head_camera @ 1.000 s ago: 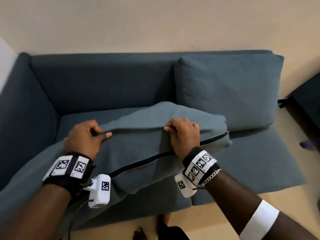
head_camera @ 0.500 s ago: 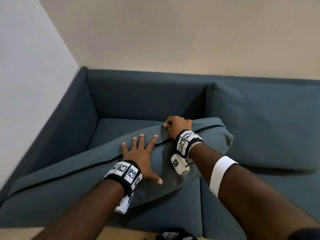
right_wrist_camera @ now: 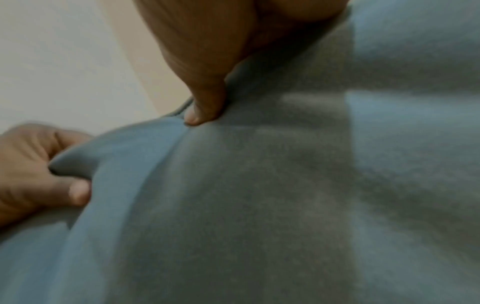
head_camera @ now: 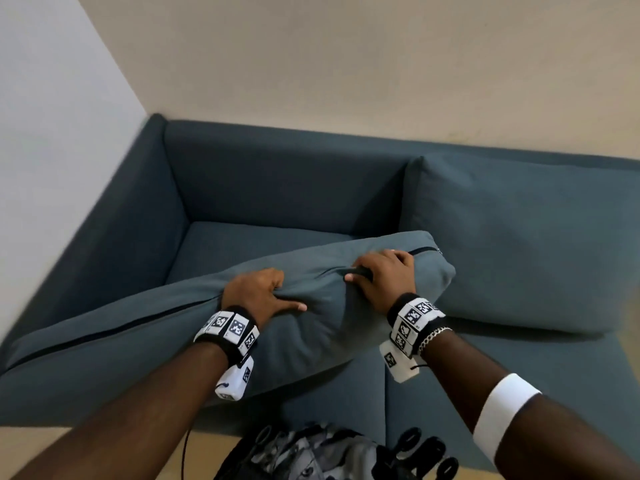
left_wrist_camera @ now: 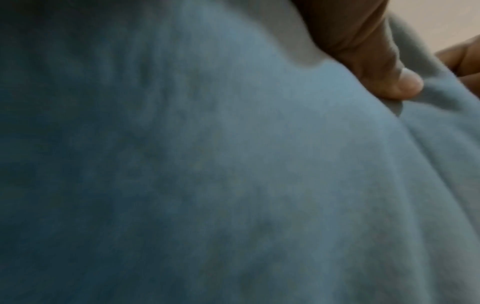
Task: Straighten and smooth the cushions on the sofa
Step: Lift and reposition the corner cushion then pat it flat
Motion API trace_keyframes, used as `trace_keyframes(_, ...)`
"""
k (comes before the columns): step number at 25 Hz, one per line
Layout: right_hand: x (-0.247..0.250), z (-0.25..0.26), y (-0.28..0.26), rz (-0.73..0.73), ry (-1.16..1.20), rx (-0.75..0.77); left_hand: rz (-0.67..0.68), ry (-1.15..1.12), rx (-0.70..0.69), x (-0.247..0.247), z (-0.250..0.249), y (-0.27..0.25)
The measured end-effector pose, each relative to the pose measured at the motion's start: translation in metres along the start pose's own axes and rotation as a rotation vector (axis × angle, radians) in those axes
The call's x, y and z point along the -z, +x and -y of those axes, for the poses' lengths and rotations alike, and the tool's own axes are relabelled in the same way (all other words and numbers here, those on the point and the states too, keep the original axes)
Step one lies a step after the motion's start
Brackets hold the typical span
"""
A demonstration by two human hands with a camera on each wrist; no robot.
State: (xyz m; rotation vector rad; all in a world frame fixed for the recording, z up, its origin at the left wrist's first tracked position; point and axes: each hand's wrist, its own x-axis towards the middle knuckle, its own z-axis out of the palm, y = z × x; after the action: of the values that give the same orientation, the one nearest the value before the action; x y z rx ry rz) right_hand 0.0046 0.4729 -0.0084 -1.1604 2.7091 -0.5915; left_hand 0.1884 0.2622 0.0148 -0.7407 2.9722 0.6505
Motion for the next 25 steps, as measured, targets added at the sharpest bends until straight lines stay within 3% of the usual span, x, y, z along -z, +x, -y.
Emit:
trace_keyframes(6,0.042,0.032,-0.008,-0.266,0.093,-0.09,-0.278,-0.063,-0.257,0.058,0.002,0.01)
trace_keyframes(8,0.038,0.031,0.009,-0.331,0.127,-0.158,-0.287,-0.092,-0.277,0.055,0.003,0.035)
trace_keyframes(10,0.016,0.025,0.027,-0.194,0.107,-0.244,-0.107,-0.079,-0.242,0.044,0.005,0.058)
trace_keyframes(13,-0.02,0.013,0.039,0.077,-0.048,-0.279,0.182,0.185,-0.148,0.012,0.026,0.064)
trace_keyframes(17,0.021,0.012,0.057,0.064,0.047,-0.204,0.234,0.256,-0.052,0.006,0.062,0.05)
trace_keyframes(18,0.042,0.013,0.059,-0.043,0.097,-0.187,0.255,0.239,-0.031,0.009,0.067,0.046)
trace_keyframes(20,0.093,0.014,0.058,-0.428,0.131,-0.173,0.257,0.252,-0.02,0.007,0.069,0.041)
trace_keyframes(22,0.111,0.004,0.055,-0.729,0.182,-0.248,0.235,0.246,-0.018,0.001,0.067,0.038)
trace_keyframes(23,0.102,-0.003,0.052,-0.7,0.152,-0.343,0.223,0.239,-0.007,-0.001,0.066,0.037)
trace_keyframes(24,0.082,-0.01,0.049,-0.496,0.062,-0.447,0.207,0.237,0.001,-0.002,0.064,0.038)
trace_keyframes(25,0.053,-0.018,0.043,-0.158,-0.053,-0.525,0.204,0.239,0.0,-0.001,0.062,0.039)
